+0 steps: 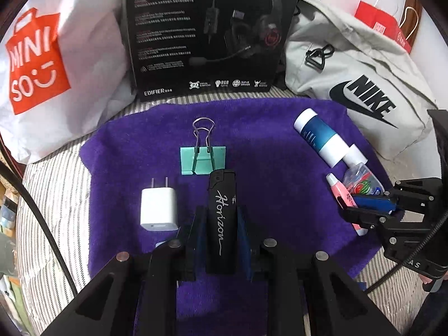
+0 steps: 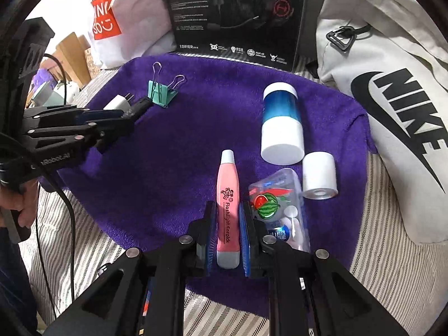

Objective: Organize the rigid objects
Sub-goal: 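Set the black case on the towel with the left tool while the right tool sets the pink tube there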

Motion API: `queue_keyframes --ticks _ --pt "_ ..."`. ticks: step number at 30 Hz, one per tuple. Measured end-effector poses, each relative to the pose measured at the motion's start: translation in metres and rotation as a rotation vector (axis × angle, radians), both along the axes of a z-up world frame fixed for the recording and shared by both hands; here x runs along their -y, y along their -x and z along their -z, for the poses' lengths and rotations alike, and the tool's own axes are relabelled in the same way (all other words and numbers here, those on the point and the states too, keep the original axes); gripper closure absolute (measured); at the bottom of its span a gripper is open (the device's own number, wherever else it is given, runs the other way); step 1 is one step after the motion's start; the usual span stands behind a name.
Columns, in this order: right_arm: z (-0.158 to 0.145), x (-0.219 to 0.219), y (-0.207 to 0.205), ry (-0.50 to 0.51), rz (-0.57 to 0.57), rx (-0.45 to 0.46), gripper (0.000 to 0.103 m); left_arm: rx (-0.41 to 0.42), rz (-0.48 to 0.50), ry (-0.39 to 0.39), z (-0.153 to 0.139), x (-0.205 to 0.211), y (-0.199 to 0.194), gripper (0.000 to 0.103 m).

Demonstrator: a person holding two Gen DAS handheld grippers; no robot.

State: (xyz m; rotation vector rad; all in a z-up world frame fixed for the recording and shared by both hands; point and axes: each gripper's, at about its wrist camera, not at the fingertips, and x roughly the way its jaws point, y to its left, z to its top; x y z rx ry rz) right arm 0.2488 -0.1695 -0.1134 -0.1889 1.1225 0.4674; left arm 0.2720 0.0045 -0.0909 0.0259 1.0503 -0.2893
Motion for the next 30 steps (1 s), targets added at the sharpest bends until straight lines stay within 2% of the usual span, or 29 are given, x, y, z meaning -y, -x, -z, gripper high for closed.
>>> queue_keyframes --ticks 9,18,19,23,24,30 --pt "0.004 -0.003 -0.003 0.011 -0.017 0.000 0.087 -0.018 0.018 -0.055 0.010 0.010 -0.009 0.082" --pt "0.005 -0.005 0.001 0.020 -0.050 0.021 0.084 -0.032 0.020 -0.011 0.008 0.002 -0.006 0.082" --pt "0.004 -0.004 0.000 0.012 -0.046 0.011 0.081 -0.037 0.019 -0.005 0.007 0.001 -0.005 0.081" --pt "0.004 -0.004 0.004 -0.011 -0.051 -0.009 0.065 -0.053 0.033 0.021 0.004 0.002 0.001 0.065" --pt "0.004 -0.004 0.006 -0.008 -0.049 -0.013 0.064 -0.053 0.037 0.017 0.004 0.003 0.004 0.062" --pt "-0.011 0.010 0.024 -0.011 -0.011 0.004 0.062 -0.056 0.001 -0.020 -0.004 0.003 0.019 0.061"
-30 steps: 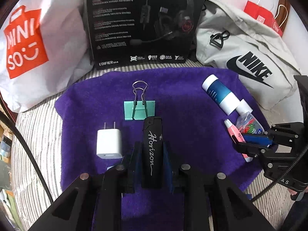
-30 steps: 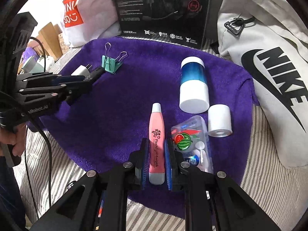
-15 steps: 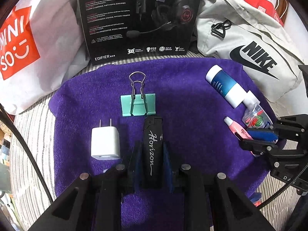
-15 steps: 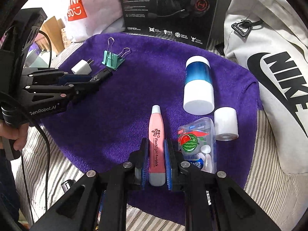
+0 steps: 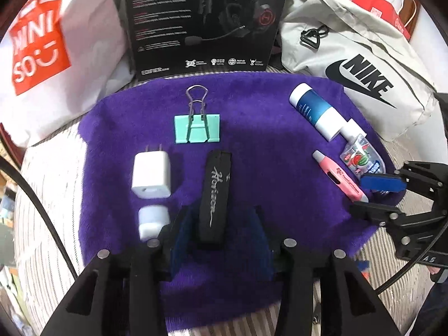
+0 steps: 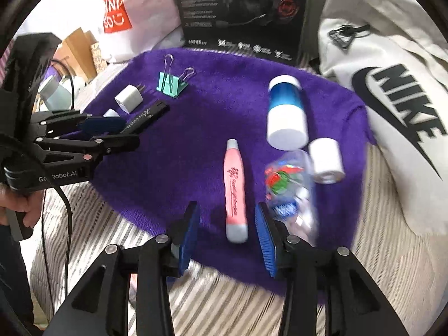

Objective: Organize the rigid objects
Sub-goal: 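Set the black case on the towel with the left tool while the right tool sets the pink tube there, then grasp the Grand Reserve bottle with the right tool while the left tool grasps the Vaseline jar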

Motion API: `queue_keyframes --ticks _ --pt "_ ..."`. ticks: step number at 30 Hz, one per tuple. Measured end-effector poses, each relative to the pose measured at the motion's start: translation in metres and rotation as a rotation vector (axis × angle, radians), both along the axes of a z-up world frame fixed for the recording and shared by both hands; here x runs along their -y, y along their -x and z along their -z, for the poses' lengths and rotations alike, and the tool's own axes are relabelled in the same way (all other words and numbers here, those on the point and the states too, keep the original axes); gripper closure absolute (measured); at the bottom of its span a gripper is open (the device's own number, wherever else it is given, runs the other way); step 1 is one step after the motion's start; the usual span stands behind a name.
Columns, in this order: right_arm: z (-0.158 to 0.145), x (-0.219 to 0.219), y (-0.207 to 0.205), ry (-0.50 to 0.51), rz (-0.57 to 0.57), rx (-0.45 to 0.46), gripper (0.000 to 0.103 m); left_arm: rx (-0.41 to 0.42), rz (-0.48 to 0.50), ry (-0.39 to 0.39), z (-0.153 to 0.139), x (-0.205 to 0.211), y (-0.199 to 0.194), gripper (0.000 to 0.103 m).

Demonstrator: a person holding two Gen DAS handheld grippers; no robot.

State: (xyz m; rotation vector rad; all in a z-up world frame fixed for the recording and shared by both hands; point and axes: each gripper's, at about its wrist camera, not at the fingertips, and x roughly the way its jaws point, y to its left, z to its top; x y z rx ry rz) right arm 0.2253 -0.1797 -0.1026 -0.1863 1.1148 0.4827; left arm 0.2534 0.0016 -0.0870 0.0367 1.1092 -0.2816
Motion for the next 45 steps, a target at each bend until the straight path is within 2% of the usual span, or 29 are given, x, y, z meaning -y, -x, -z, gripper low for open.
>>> queue_keyframes --ticks 4,6,11,15,19,22,24,25,28,31,34,38,41,45 --pt "-0.018 0.020 0.021 -0.015 0.030 0.038 0.053 0.050 -0.009 0.013 -0.024 -0.003 0.025 0.061" --pt "-0.024 0.031 0.036 -0.025 0.044 0.050 0.052 0.072 0.007 0.025 -0.034 -0.001 0.042 0.061" --pt "-0.028 0.047 0.069 -0.083 0.048 0.038 0.049 0.072 0.011 0.040 -0.034 0.005 0.081 0.059" --pt "-0.008 0.020 0.092 -0.066 -0.046 -0.004 0.050 0.035 -0.038 0.085 -0.022 -0.005 0.103 0.059" --pt "0.011 -0.007 0.104 -0.052 -0.117 -0.029 0.050 0.016 -0.065 0.072 -0.016 -0.017 0.121 0.059" --pt "0.019 -0.024 0.106 -0.017 -0.155 -0.016 0.049 0.016 -0.102 0.082 -0.017 -0.034 0.133 0.059" --pt "0.020 -0.033 0.105 0.025 -0.171 0.031 0.050 0.016 -0.125 0.095 -0.017 -0.045 0.140 0.059" --pt "0.020 -0.039 0.106 0.049 -0.181 0.049 0.051 0.017 -0.134 0.101 -0.018 -0.049 0.143 0.059" --pt "0.018 -0.049 0.106 0.048 -0.208 0.068 0.072 0.020 -0.141 0.118 -0.019 -0.054 0.149 0.059" --pt "0.016 -0.049 0.108 0.065 -0.218 0.069 0.076 0.020 -0.136 0.129 -0.017 -0.052 0.152 0.059" --pt "0.013 -0.033 0.109 0.037 -0.168 0.028 0.077 0.021 -0.119 0.137 -0.016 -0.047 0.152 0.059" --pt "0.003 0.001 0.122 0.023 -0.077 0.033 0.078 0.016 -0.077 0.151 -0.013 -0.029 0.146 0.059" --pt "-0.002 0.035 0.123 0.051 0.033 0.040 0.078 0.008 -0.021 0.140 -0.008 -0.004 0.141 0.059" --pt "0.008 0.053 0.124 0.071 0.069 0.011 0.078 -0.011 0.038 0.147 -0.003 0.024 0.134 0.059"
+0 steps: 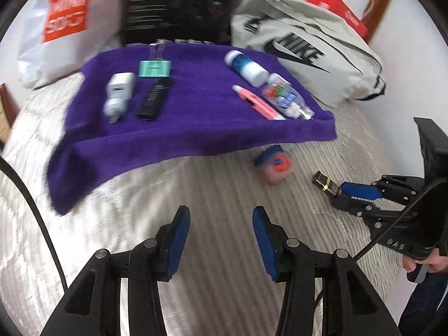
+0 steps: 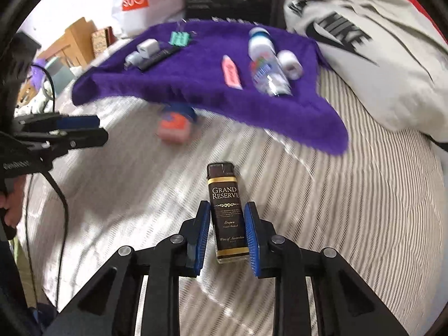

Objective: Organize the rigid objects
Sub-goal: 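Grasp the Grand Reserve bottle with the right tool while the left tool grasps the Vaseline jar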

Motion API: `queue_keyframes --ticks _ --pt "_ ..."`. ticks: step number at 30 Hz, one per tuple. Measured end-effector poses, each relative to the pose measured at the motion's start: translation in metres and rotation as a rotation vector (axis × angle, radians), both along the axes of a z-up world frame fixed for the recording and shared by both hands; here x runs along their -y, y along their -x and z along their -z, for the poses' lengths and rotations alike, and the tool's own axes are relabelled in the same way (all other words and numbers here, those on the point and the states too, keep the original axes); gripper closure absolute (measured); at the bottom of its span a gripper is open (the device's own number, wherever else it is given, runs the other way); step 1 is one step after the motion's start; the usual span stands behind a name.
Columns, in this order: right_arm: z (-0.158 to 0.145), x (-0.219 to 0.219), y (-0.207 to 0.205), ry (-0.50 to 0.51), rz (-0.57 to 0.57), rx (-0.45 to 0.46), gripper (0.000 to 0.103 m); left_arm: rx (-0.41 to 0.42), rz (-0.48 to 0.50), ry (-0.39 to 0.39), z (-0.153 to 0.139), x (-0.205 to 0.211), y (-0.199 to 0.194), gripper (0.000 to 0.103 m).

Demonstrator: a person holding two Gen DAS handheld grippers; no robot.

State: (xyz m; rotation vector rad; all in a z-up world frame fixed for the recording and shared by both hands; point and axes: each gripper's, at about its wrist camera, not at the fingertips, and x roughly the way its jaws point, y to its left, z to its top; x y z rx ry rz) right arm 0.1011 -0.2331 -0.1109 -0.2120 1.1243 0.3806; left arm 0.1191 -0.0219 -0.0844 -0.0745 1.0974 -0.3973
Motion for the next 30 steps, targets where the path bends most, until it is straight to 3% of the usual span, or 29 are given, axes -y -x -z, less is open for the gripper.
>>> queue_keyframes --ticks 9,17,23,30 --pt "0.005 -0.001 0.000 0.012 -0.036 0.029 0.077 -0.001 0.059 -0.007 0.002 0.032 -0.011 0.059" --pt "0.004 0.025 0.008 -0.018 0.015 0.012 0.079 -0.019 0.070 0.004 0.003 0.066 -0.030 0.059" --pt "0.007 0.042 0.014 -0.019 0.044 0.013 0.079 -0.020 0.021 -0.055 0.014 0.091 -0.042 0.059" --pt "0.008 0.043 0.015 -0.018 0.045 0.024 0.079 0.011 0.029 -0.136 0.014 0.086 -0.035 0.059"
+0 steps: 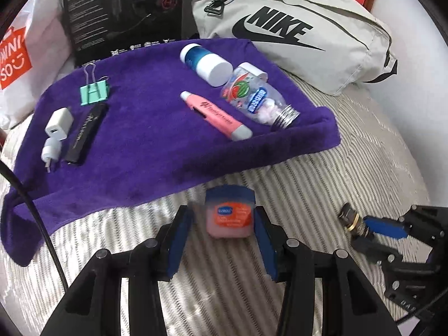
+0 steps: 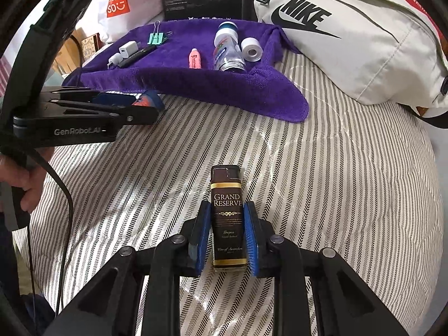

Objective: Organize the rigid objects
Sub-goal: 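Grasp the Grand Reserve bottle with the right tool while the left tool grasps the Vaseline jar, then set the Vaseline jar on the towel while the right tool sets the bottle there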

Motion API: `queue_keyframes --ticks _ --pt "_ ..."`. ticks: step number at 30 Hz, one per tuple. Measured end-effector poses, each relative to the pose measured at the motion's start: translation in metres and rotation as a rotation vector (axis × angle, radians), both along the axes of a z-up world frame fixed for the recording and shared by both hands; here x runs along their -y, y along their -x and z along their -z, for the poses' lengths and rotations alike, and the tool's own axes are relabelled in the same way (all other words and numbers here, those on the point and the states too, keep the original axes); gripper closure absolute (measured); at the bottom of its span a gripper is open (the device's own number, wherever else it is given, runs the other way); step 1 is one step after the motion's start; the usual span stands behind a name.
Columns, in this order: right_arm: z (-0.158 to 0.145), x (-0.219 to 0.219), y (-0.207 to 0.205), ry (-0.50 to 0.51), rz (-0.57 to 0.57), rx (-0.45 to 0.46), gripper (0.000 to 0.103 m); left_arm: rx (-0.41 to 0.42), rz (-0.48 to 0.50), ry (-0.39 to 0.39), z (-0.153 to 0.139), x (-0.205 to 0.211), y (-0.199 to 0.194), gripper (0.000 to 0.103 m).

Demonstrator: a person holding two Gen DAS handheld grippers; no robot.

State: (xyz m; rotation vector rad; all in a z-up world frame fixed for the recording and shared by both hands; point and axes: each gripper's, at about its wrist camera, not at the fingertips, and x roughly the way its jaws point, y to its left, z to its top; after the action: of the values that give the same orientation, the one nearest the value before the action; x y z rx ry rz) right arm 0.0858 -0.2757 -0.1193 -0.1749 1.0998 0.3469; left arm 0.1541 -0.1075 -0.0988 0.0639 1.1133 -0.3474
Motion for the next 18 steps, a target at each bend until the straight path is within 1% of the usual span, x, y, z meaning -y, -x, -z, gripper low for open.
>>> queue_keyframes --ticks 2,5,7,8,12,18 --pt "0.000 0.000 -0.001 -0.002 0.002 0.002 0.079 0.000 0.000 -0.004 0.000 0.000 -0.002 0.059" --pt "0.001 -0.001 -0.002 -0.006 0.003 0.004 0.078 0.019 0.013 -0.036 0.001 0.010 -0.004 0.059" --pt "0.001 -0.001 -0.001 -0.003 0.003 0.006 0.078 0.042 0.021 -0.072 0.002 0.017 -0.003 0.067" --pt "0.002 -0.001 0.000 0.001 -0.002 0.011 0.078 0.054 0.030 -0.087 0.002 0.019 -0.002 0.068" --pt "0.002 0.000 -0.002 -0.010 0.001 0.006 0.079 0.043 0.035 -0.059 -0.001 0.011 0.001 0.068" --pt "-0.003 -0.013 -0.006 -0.027 -0.018 -0.006 0.079 0.073 0.003 -0.050 -0.017 -0.021 0.015 0.068"
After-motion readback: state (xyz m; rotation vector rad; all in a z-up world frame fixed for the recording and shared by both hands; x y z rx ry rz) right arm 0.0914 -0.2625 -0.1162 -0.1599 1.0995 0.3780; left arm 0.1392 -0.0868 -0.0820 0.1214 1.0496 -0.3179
